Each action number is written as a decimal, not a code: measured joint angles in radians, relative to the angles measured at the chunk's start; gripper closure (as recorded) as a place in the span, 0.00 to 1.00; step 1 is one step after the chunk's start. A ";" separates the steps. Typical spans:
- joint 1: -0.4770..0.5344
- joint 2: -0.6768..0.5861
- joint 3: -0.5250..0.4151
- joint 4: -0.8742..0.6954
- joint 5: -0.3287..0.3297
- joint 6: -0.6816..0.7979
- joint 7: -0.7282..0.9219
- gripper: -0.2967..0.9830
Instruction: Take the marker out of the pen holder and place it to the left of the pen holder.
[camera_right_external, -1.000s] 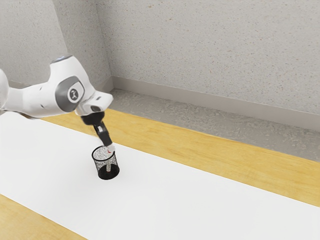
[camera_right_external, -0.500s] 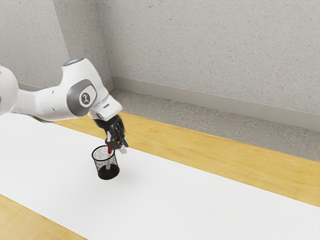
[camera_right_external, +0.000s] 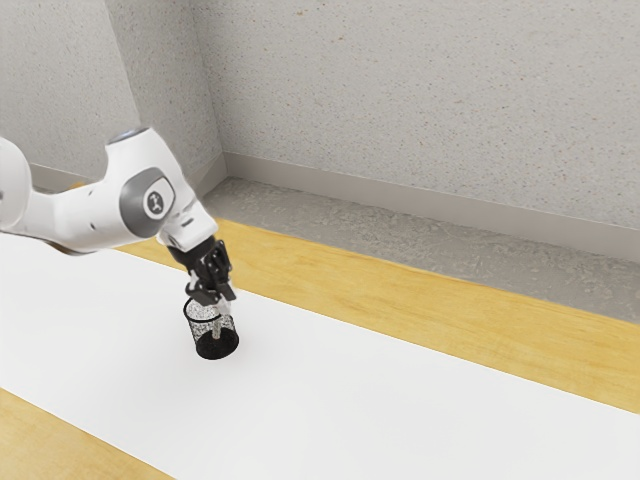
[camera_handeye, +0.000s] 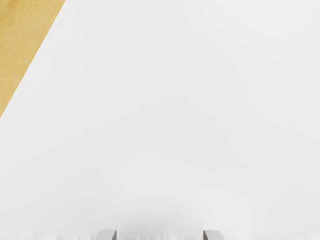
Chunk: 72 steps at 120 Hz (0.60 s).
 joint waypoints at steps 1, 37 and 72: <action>0.002 0.001 0.000 0.000 0.000 0.000 0.002 0.64; 0.018 0.012 0.000 0.011 -0.008 0.003 0.057 0.70; 0.039 0.020 0.000 0.025 -0.024 0.006 0.090 0.78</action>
